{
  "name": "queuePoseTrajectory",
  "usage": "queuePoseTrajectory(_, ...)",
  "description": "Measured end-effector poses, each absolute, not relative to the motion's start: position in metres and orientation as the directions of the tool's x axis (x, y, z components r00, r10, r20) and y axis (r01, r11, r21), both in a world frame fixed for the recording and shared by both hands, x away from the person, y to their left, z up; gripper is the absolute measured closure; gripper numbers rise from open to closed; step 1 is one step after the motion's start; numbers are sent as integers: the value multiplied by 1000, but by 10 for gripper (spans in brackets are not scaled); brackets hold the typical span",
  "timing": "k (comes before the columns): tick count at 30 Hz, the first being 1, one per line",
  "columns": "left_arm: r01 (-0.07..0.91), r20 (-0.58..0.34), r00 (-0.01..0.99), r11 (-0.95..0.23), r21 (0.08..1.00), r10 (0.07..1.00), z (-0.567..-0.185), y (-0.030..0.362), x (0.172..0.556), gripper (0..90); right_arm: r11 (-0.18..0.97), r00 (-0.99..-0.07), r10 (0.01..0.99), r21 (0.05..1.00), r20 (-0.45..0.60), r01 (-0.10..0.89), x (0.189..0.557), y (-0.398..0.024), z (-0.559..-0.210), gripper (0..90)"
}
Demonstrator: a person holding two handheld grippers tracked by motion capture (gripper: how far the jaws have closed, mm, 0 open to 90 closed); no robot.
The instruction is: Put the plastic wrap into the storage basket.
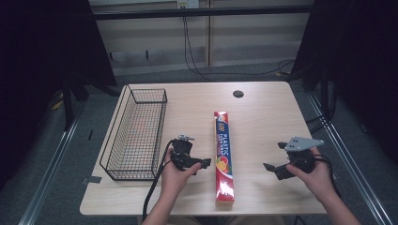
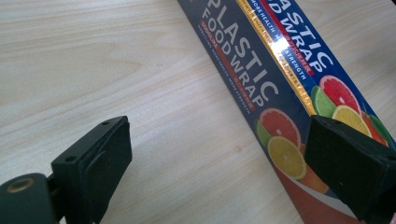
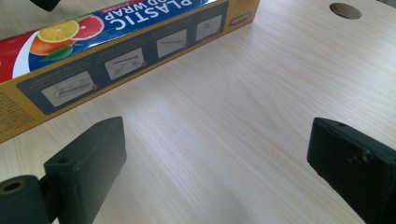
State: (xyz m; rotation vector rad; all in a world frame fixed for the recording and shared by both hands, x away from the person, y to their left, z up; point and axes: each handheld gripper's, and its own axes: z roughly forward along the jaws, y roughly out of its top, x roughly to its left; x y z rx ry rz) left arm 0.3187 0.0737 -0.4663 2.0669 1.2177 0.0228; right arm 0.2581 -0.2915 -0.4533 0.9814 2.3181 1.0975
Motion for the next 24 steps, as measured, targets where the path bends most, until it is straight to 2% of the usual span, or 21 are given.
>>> queuePoseTrajectory(12, 760, -317, 548, -302, 576, 774, -452, 58, 331, 64, 444, -676, 735, 789, -50, 424, 259, -292, -453, 47)
queuePoseTrajectory(24, 776, -343, 549, -313, 548, 762, -439, 32, 347, 31, 449, -685, 727, 788, -49, 420, 257, -291, -453, 47)
